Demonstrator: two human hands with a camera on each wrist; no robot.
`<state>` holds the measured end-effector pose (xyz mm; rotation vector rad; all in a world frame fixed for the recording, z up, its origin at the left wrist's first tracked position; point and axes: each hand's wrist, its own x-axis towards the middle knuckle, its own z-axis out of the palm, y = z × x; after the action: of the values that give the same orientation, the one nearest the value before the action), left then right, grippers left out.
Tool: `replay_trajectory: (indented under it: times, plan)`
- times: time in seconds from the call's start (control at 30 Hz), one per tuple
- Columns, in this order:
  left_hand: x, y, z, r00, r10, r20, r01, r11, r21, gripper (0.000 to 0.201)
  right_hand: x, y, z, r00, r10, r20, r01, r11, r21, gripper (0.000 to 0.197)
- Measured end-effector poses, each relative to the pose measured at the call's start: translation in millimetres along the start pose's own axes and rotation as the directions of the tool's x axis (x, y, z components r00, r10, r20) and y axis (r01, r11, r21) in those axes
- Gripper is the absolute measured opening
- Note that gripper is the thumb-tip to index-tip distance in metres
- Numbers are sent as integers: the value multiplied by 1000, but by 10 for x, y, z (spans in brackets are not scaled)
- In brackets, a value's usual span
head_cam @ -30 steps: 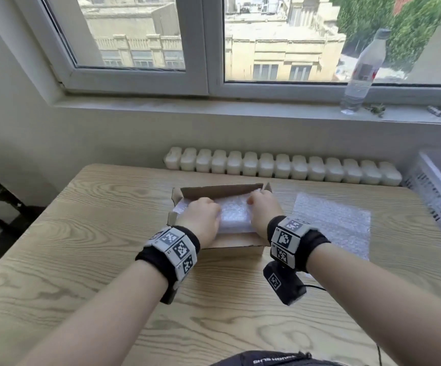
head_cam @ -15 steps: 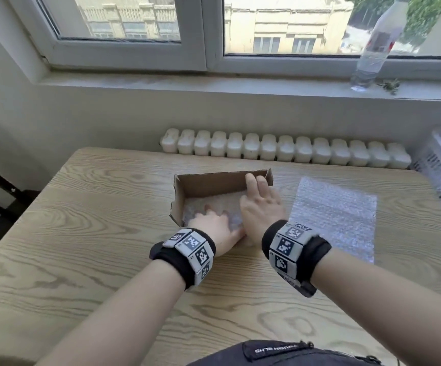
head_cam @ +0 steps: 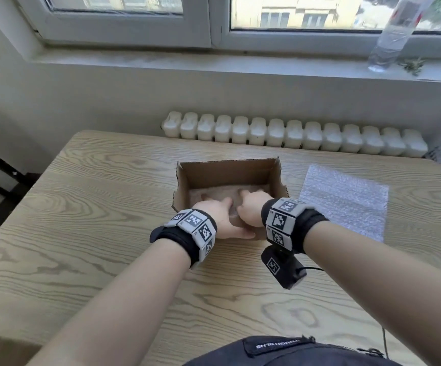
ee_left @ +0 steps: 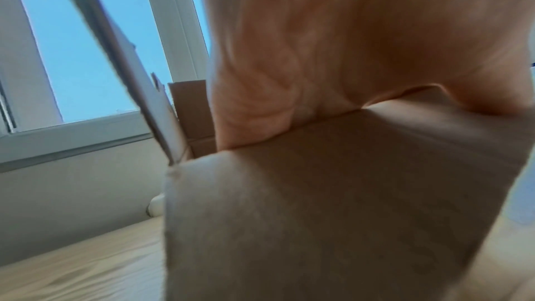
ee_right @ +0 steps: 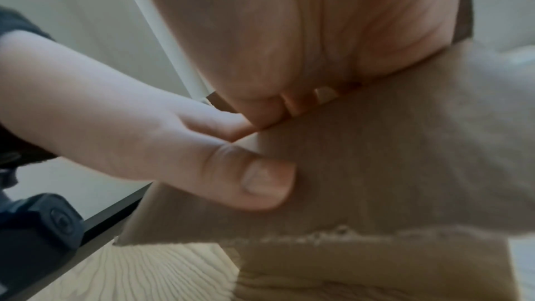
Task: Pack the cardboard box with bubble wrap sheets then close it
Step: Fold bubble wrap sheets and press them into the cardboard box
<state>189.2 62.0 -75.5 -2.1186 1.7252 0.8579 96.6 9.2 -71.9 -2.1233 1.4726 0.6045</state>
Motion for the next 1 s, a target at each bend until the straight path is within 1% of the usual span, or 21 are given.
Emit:
replay_trajectory:
  times: [0.13, 0.3, 0.43, 0.5, 0.6, 0.73, 0.83, 0.9, 0.93, 1.0]
  plan:
    - [64, -28, -34, 1000, 4, 22, -2, 998, -61, 105, 98, -42, -29, 999, 17, 42, -18, 1000, 22, 52]
    - [108, -31, -38, 999, 24, 26, -21, 994, -103, 103, 190, -46, -31, 999, 19, 32, -23, 994, 108, 56]
    - [119, -33, -38, 999, 17, 29, -13, 993, -117, 108, 195, -37, -66, 999, 34, 26, -37, 992, 118, 63]
    - [112, -29, -39, 999, 6, 35, -1, 993, -120, 111, 171, -20, -71, 999, 21, 27, -25, 989, 146, 62]
    - [74, -8, -44, 999, -7, 37, 12, 993, -120, 116, 109, -19, -42, 1000, -11, 9, 9, 989, 148, 55]
    - [-1, 3, -53, 999, -28, 17, 30, 994, -105, 121, -30, 69, -38, 996, -59, -74, 65, 994, 84, 44]
    - [-30, -5, -81, 999, -37, -17, 35, 996, -82, 111, -152, 170, -69, 982, -123, -142, 130, 991, 42, 35]
    - [-109, 20, -136, 998, -34, -50, 31, 998, -48, 105, -302, 227, -108, 964, -163, -211, 183, 980, 80, 34]
    - [-123, 30, -169, 997, -29, -65, 26, 999, -39, 103, -354, 260, -125, 952, -176, -251, 213, 968, 131, 33]
    - [-148, 67, -226, 993, -25, -119, 21, 999, -34, 92, -476, 358, -146, 906, -170, -388, 277, 931, 239, 27]
